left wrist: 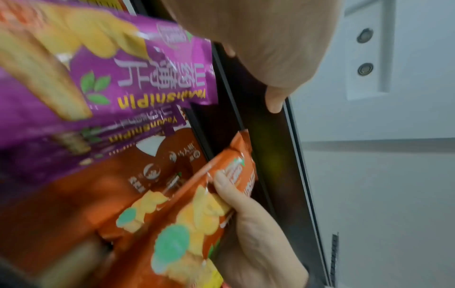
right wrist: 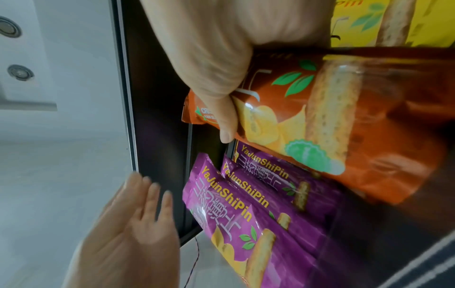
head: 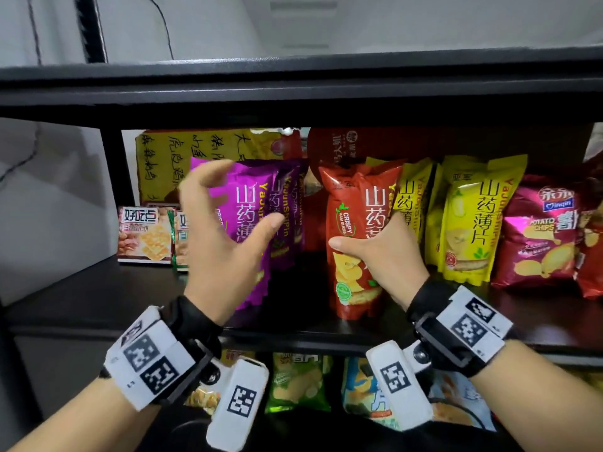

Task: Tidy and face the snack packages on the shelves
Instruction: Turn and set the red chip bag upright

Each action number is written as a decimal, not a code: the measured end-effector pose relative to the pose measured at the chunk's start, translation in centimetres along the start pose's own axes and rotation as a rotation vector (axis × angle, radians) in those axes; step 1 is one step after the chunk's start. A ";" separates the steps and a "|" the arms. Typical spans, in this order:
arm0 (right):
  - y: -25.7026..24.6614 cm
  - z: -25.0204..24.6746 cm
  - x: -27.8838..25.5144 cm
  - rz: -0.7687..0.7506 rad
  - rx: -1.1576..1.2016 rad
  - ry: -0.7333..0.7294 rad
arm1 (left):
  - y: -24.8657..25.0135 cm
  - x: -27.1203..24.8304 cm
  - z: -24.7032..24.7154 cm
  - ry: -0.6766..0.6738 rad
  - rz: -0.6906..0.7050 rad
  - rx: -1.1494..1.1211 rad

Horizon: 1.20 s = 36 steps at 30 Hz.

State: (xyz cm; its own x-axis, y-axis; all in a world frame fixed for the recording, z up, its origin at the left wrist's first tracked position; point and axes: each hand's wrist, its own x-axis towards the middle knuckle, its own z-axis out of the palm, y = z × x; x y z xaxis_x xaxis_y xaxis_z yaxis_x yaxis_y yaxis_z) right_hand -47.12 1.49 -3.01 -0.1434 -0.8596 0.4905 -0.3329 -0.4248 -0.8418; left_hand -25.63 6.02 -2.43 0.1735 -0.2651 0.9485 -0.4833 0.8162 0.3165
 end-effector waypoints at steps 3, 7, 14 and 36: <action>-0.1 0.1 -0.1 -0.014 0.068 -0.025 | 0.5 -0.4 2.8 -0.211 -0.145 -0.114; -1.2 -1.1 0.9 0.040 0.465 -0.100 | 0.1 0.4 6.0 -0.311 -0.463 -0.192; -2.6 -2.7 3.2 0.051 0.342 -0.136 | 0.2 2.7 9.7 -0.328 -0.641 -0.462; -0.1 -3.5 2.7 -0.124 -0.043 -0.399 | -2.5 0.7 9.2 -0.621 -0.604 -0.589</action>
State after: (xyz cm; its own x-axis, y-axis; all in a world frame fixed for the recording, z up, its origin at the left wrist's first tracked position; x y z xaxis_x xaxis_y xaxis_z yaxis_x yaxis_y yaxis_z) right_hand -50.75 0.23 -0.84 0.2696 -0.8488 0.4549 -0.3648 -0.5272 -0.7675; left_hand -32.21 -0.90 -2.47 -0.3051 -0.7926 0.5279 0.0603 0.5371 0.8413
